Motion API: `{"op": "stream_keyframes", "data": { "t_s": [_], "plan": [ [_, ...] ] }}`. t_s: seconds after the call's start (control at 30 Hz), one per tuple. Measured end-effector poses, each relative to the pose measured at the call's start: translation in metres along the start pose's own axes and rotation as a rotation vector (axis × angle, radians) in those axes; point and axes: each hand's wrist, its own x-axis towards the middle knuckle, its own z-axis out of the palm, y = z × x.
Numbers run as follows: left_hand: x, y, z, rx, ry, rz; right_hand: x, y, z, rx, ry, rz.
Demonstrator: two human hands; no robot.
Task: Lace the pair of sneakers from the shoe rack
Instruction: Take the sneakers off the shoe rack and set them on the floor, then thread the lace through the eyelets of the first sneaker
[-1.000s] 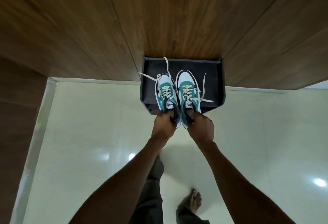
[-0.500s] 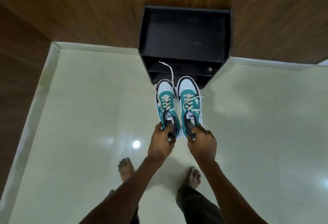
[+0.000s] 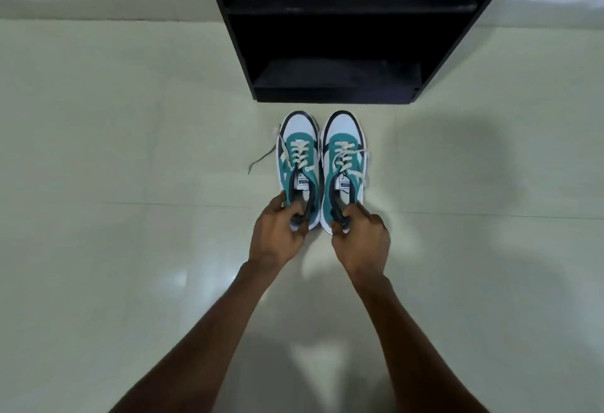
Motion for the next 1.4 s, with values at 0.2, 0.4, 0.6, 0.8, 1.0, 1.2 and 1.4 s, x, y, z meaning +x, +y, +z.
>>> {"op": "stream_keyframes", "data": {
  "t_s": [0.2,0.4,0.6,0.8,1.0,1.2,1.4],
  "plan": [
    [0.035,-0.063,0.060,-0.062,0.275,0.271,0.021,0.026,0.066,0.101,0.390,-0.043],
    [0.044,-0.071,0.061,-0.144,0.343,0.368,0.028,0.028,0.087,0.141,0.553,-0.110],
    [0.051,-0.068,0.055,-0.160,0.235,0.260,0.034,0.028,0.074,0.137,0.459,-0.087],
    [0.034,-0.061,0.037,-0.283,0.151,0.149,0.039,0.005,0.040,0.108,0.343,-0.007],
    [0.034,-0.061,0.019,-0.673,0.224,-0.028,0.040,-0.007,0.028,-0.068,0.490,-0.112],
    [0.078,-0.033,0.009,-0.780,0.153,-0.368,0.059,-0.051,0.022,-0.084,0.099,-0.141],
    [0.104,-0.029,0.006,-0.784,0.150,-0.469,0.083,-0.076,0.025,-0.007,-0.001,-0.018]
  ]
}}
